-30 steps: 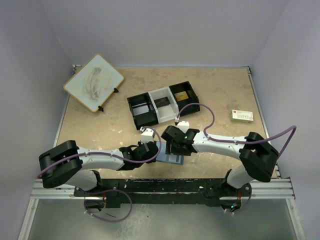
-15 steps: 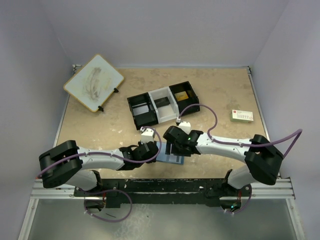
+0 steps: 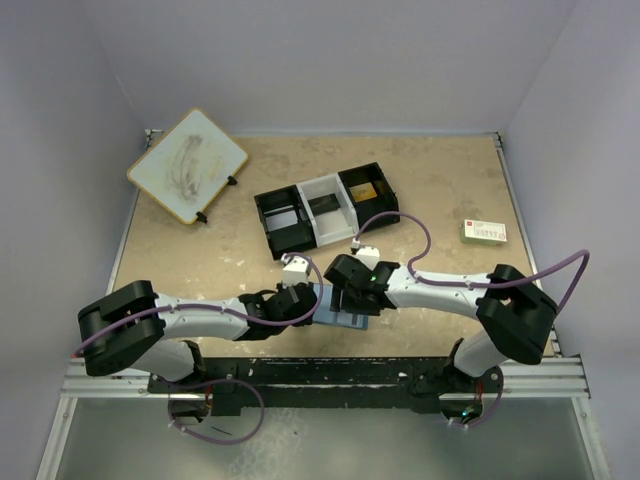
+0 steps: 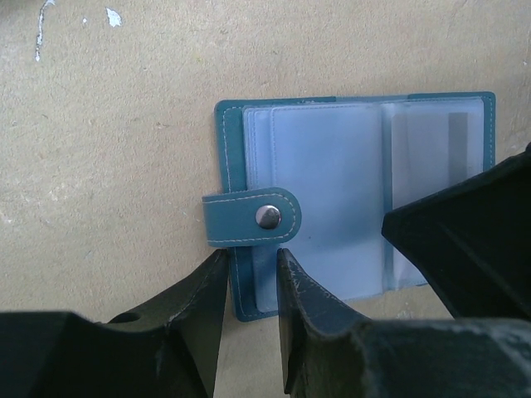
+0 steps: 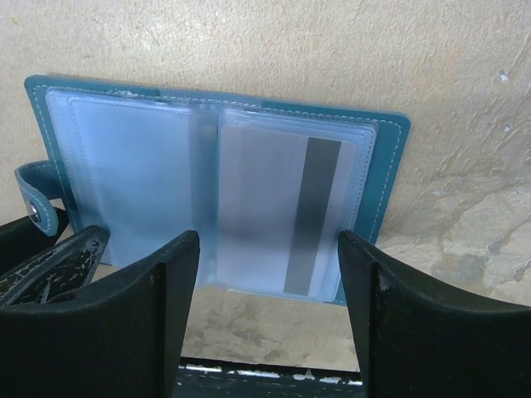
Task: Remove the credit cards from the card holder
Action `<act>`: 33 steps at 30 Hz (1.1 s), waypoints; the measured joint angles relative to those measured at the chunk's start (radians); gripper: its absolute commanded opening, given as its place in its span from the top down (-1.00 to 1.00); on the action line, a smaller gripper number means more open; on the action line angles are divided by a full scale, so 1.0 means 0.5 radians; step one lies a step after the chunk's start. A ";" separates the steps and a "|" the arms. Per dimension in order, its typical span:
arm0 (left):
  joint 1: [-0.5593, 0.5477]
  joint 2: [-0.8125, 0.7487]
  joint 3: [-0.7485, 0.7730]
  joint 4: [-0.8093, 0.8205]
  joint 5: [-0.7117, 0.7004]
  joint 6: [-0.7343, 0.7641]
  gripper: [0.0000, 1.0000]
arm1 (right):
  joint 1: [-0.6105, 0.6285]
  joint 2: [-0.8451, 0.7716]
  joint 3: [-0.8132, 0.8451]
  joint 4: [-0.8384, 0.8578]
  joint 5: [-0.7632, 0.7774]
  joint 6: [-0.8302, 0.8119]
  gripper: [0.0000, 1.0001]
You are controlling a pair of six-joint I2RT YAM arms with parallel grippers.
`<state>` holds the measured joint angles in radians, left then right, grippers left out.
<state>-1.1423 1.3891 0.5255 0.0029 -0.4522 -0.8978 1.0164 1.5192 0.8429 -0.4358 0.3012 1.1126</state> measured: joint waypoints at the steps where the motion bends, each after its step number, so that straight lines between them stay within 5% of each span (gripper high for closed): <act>1: 0.000 0.001 0.000 0.000 0.002 0.000 0.46 | 0.000 0.000 0.000 -0.005 0.004 0.002 -0.42; 15: 0.000 0.001 0.002 -0.005 0.007 0.001 0.46 | -0.007 -0.044 -0.079 0.125 -0.035 0.014 -0.42; 33: 0.002 0.000 0.002 -0.040 -0.060 0.002 0.46 | -0.111 -0.523 -0.724 1.009 -0.227 0.346 -0.40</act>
<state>-1.1412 1.3891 0.5262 -0.0174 -0.4820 -0.8967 0.9607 1.2575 0.4808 0.0689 0.1879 1.2854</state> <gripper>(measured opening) 0.272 0.703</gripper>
